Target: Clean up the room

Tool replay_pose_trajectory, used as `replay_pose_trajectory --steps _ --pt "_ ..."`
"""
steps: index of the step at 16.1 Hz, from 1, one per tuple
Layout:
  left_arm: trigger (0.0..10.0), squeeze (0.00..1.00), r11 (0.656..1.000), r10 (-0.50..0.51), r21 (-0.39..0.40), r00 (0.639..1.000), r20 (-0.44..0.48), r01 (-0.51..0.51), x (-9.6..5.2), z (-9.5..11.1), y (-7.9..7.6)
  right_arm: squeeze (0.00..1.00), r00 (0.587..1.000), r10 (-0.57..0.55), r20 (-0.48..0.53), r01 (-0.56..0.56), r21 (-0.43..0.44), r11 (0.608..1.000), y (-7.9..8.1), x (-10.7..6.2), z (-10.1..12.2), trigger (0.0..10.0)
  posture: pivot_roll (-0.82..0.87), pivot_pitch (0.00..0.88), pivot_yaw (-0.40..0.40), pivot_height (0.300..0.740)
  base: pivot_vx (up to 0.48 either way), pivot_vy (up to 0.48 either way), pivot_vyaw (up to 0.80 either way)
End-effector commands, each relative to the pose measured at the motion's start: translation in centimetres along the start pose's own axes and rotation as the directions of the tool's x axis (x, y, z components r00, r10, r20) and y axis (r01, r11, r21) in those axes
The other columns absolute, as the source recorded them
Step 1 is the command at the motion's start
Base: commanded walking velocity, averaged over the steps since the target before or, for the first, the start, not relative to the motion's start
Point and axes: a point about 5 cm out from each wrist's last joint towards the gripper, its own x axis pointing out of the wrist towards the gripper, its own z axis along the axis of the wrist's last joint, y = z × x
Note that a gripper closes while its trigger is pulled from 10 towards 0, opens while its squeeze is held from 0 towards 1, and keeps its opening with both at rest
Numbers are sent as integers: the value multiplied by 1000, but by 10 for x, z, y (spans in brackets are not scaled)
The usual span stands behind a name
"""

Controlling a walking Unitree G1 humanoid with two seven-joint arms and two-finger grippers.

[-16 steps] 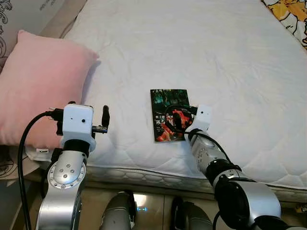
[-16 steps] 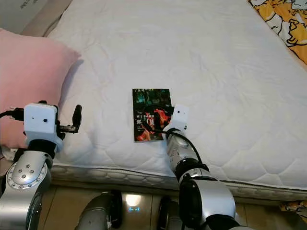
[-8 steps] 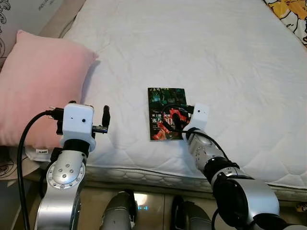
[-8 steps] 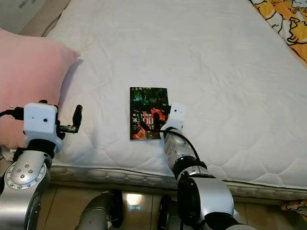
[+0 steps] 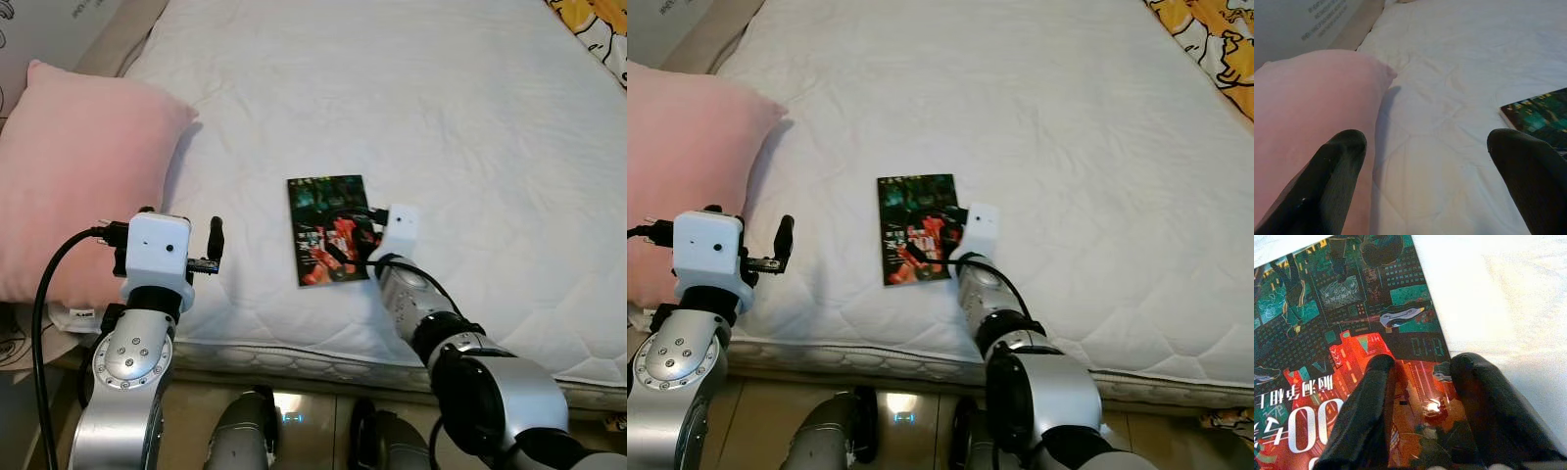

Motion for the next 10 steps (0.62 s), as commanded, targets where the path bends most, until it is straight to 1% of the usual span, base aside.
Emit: replay_pose_trajectory --steps 1,3,4,5,7,8,9,10 --pt "10000 0 1000 -11 13 1000 -11 11 -3 -1 -1 0 999 19 -33 -20 -13 1000 6 0 -5 0 363 275 -29 736 0 0 0" --pt "10000 0 1000 -11 12 1000 -9 11 -2 -1 -3 0 998 48 30 -48 7 999 17 3 13 0 356 266 -35 736 0 0 0" --pt "10000 0 1000 -11 11 1000 -9 11 -1 -1 -4 0 997 56 53 -57 18 998 20 4 19 0 349 259 -39 736 0 0 0" --pt "10000 0 1000 -11 4 1000 -6 11 2 -1 -5 0 994 62 91 -65 26 998 23 4 28 0 332 242 -46 736 0 0 0" --pt "10000 0 1000 -11 -23 1000 5 11 11 -2 -11 0 983 83 166 -86 14 996 26 4 40 0 296 212 -55 736 0 0 0" --pt "10000 0 999 -11 -30 1000 7 11 13 -2 -12 0 981 84 175 -88 10 996 26 4 42 0 284 203 -56 736 0 0 0" --pt "10000 0 998 -22 -50 1000 17 23 21 -1 -17 0 977 69 203 -76 27 997 19 3 43 0 255 179 -60 736 0 0 0" --pt "10000 0 998 -34 -53 999 20 35 26 -1 -21 0 975 61 212 -69 34 997 14 3 43 0 234 162 -64 736 0 0 0"
